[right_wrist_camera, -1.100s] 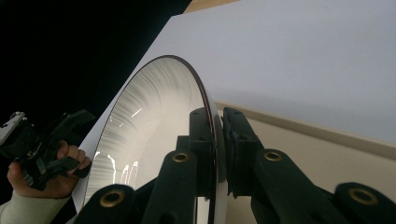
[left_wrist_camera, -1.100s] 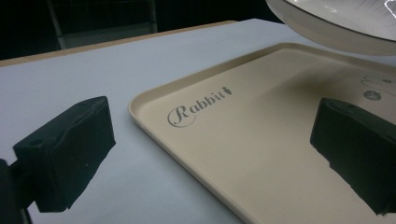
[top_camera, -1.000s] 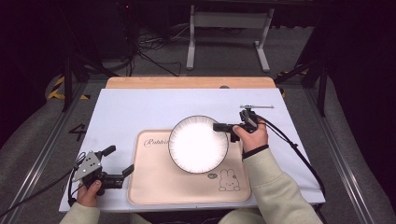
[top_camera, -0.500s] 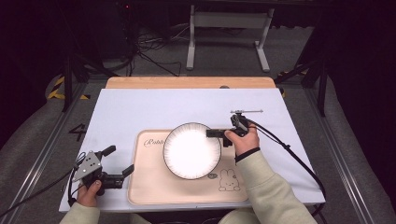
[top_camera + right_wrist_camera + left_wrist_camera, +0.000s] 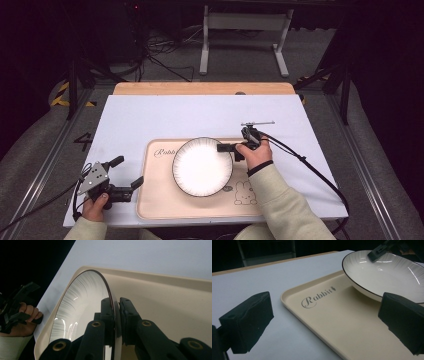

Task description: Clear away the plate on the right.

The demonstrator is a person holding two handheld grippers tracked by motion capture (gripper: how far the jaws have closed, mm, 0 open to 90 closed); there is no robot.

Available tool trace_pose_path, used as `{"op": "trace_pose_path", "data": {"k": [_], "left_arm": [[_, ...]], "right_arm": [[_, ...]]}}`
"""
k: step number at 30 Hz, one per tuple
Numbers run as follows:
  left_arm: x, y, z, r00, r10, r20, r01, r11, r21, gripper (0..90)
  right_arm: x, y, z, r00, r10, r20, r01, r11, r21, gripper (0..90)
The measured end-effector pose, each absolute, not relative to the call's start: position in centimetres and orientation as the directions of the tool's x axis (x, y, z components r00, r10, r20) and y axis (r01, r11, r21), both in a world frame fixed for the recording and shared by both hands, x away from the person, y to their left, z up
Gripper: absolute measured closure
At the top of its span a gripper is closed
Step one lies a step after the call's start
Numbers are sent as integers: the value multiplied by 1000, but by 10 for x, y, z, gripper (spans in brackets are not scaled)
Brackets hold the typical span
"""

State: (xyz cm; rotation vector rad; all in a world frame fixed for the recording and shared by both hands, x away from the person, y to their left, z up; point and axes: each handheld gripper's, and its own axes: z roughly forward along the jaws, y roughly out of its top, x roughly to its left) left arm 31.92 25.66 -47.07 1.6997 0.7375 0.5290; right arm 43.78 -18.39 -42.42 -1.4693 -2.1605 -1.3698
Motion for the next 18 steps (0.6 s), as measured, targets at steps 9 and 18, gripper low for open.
{"op": "trace_pose_path", "data": {"k": [9, 18], "left_arm": [[319, 257, -471, 701, 712, -29, 196, -154, 968, 3], [319, 257, -471, 701, 713, -32, 198, -151, 969, 3]], "right_arm": [[437, -181, -428, -488, 631, 603, 818, 91, 568, 825], [438, -181, -430, -487, 636, 598, 820, 98, 564, 824]]}}
